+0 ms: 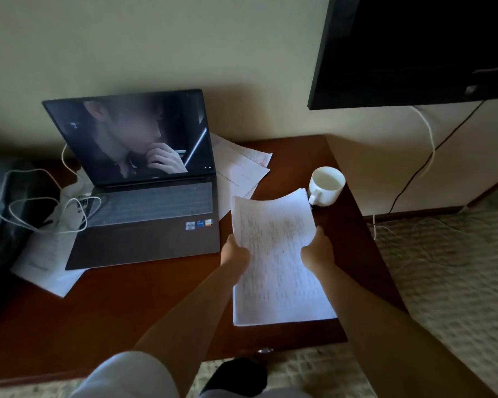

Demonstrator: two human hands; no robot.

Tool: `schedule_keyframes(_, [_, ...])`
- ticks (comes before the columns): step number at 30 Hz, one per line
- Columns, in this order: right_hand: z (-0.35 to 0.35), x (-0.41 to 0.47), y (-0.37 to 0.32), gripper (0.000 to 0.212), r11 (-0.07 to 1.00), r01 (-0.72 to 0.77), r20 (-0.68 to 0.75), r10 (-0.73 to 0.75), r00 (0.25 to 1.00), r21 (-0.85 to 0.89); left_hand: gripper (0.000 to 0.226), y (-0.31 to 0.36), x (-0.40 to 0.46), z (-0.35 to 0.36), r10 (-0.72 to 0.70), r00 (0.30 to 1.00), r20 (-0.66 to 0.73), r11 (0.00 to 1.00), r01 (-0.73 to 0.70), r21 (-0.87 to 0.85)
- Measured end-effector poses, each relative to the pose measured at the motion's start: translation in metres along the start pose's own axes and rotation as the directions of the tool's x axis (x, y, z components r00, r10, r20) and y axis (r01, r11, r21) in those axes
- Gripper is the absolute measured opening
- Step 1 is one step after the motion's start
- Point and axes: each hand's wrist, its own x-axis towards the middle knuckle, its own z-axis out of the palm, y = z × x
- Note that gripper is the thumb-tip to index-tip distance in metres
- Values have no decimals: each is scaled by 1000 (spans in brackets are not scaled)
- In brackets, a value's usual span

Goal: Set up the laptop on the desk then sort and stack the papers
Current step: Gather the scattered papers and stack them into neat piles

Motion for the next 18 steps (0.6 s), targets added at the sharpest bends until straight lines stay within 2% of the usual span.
schedule_keyframes(8, [1, -24, 10, 79, 988, -33, 21, 36, 999, -150, 27, -11, -11, -12, -88, 993, 82, 976, 70, 206])
schedule_keyframes(11, [-2, -40, 14, 78, 955, 4, -33, -15, 999, -295, 38, -10, -28, -20, -80, 996, 26, 950, 68, 304])
schedule_keyframes(18, [30, -85, -16, 63, 962, 235, 125, -218, 968, -142, 39, -37, -72, -61, -52, 998, -48, 959, 63, 277])
